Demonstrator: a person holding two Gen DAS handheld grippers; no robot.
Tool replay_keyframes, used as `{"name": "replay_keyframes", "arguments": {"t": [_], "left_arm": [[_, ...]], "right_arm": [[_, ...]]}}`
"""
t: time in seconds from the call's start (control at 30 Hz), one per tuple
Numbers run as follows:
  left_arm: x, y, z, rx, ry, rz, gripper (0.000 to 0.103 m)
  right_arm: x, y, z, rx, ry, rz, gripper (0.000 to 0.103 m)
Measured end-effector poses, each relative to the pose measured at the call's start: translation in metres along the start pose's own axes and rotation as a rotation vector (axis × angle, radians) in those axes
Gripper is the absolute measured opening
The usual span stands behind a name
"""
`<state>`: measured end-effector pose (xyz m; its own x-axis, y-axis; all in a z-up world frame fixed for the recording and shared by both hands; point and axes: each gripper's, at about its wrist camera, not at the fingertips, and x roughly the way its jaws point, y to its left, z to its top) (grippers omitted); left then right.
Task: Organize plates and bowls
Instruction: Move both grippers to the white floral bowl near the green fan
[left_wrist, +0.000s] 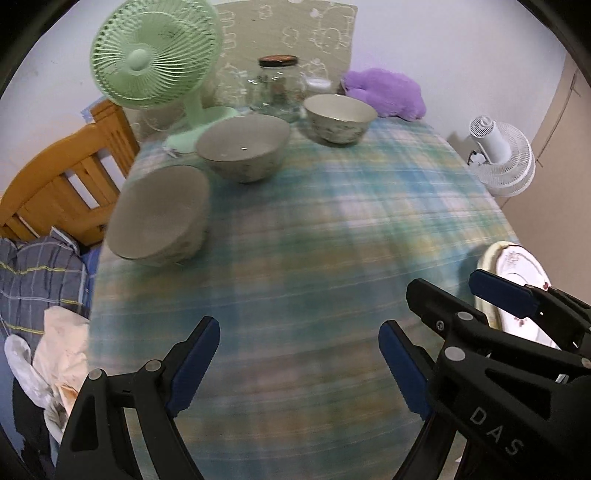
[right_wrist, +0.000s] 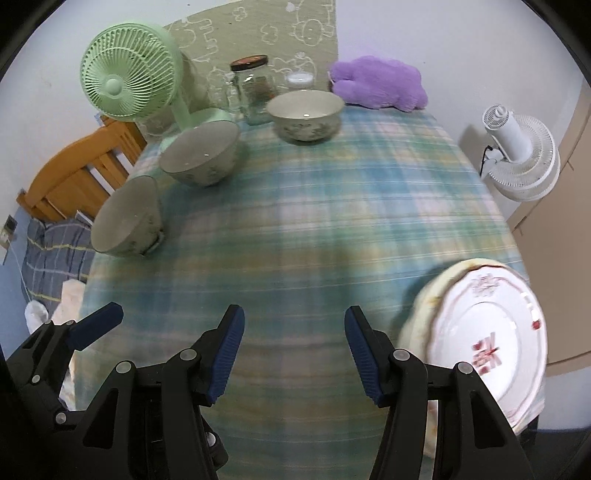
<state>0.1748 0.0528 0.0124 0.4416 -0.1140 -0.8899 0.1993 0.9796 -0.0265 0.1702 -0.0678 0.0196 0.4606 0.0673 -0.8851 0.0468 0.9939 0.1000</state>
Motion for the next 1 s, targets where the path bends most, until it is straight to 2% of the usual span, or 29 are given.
{"name": "replay_keyframes", "arguments": {"t": [0.17,0.5,0.63,0.8,0.87,1.0], "left_arm": [[0.002,0.042,0.002,-0.064,0.000,0.032,0.089],[0.011,0.112,0.034,-0.164,-0.052,0.109,0.089],[0.025,0.137,0.050,-0.206,-0.048,0.133,0.088],[0.042,0.156,0.062,-0.229,-0.069,0.160,0.072],[0.052,0.163,0.068,-0.239,-0.060,0.161,0.066],[0.069,0.173,0.074,-0.246,-0.036,0.143,0.054]], "right_arm": [[0.010,0.036,0.008,0.000,-0.001,0.002,0.067],[0.029,0.097,0.048,-0.026,-0.070,0.001,0.068],[0.046,0.115,0.068,-0.022,-0.081,-0.002,0.067],[0.068,0.133,0.088,-0.030,-0.097,-0.011,0.065],[0.077,0.138,0.093,-0.028,-0.088,-0.023,0.054],[0.099,0.144,0.103,-0.013,-0.059,-0.016,0.051]]}}
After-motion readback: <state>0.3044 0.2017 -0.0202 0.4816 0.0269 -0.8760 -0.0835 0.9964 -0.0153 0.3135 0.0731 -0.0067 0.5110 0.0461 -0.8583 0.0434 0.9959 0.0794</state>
